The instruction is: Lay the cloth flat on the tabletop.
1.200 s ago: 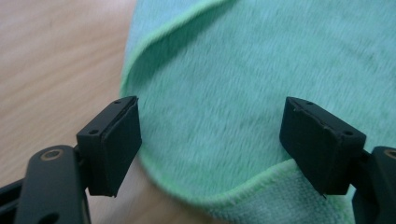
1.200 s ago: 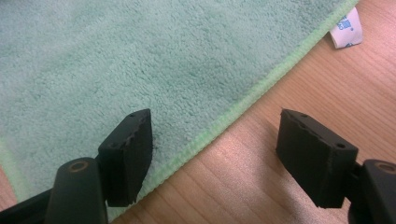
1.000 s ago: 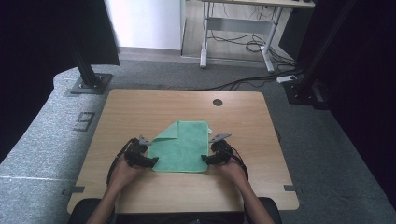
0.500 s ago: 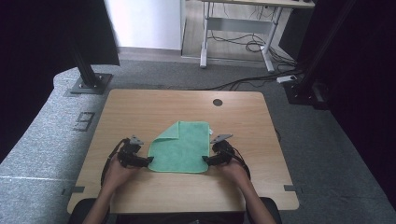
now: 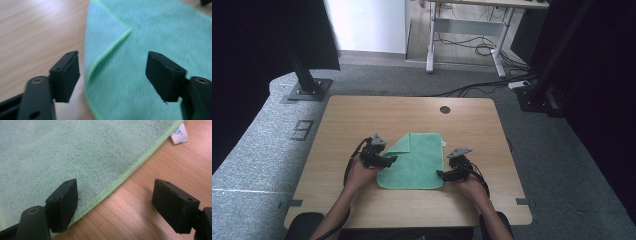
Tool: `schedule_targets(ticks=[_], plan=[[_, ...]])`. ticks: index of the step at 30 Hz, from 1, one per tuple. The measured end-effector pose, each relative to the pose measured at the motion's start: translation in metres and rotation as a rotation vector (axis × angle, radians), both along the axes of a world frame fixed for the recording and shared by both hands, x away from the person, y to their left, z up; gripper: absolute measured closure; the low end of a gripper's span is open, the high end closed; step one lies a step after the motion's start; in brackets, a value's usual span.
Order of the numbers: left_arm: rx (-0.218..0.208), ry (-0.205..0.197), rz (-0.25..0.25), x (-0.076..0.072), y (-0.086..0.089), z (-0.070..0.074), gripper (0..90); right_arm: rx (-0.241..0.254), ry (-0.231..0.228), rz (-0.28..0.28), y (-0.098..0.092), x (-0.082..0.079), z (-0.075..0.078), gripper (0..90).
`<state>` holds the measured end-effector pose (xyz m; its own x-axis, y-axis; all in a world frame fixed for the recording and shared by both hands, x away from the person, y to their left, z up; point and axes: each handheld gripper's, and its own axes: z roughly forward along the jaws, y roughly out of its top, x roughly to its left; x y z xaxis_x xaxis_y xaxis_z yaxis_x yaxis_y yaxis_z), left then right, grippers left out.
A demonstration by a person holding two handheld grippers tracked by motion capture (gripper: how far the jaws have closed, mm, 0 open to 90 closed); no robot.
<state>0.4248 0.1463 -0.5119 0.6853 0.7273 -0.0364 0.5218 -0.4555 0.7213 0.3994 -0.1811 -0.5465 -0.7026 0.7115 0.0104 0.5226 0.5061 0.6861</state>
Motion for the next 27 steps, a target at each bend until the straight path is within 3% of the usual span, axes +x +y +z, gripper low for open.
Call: schedule_targets(ticks=[3,7,9,13,16,17,18,21,23,27], plan=[[-0.017,-0.004,-0.027,0.008,-0.015,0.002,43.0,-0.001,-0.003,0.009,-0.005,-0.001,0.000,20.9],[-0.012,0.003,-0.093,0.018,-0.038,0.000,49.5,0.000,-0.002,0.013,-0.008,-0.001,0.000,20.9],[0.014,0.004,-0.109,0.023,-0.047,-0.003,52.2,0.003,-0.004,0.014,-0.008,-0.001,-0.001,20.8],[0.104,0.011,-0.102,0.035,-0.058,-0.015,59.5,0.008,-0.007,0.009,-0.008,-0.002,-0.001,20.6],[0.090,0.033,-0.109,0.041,-0.054,-0.023,65.4,0.010,-0.011,0.007,-0.009,-0.002,-0.001,20.5],[0.080,0.030,-0.109,0.041,-0.052,-0.025,68.3,0.011,-0.012,0.006,-0.009,-0.002,-0.002,20.5],[0.074,0.027,-0.104,0.041,-0.050,-0.025,77.7,0.012,-0.011,0.005,-0.009,-0.002,-0.002,20.4],[0.079,0.020,-0.092,0.043,-0.046,-0.023,85.3,0.013,-0.012,0.003,-0.009,-0.003,-0.002,20.4],[0.076,-0.001,-0.070,0.045,-0.041,-0.017,85.6,0.014,-0.013,0.002,-0.008,-0.003,-0.002,20.3],[0.016,-0.021,0.012,0.055,-0.023,-0.001,85.0,0.015,-0.015,0.002,-0.009,-0.003,-0.002,20.3]])
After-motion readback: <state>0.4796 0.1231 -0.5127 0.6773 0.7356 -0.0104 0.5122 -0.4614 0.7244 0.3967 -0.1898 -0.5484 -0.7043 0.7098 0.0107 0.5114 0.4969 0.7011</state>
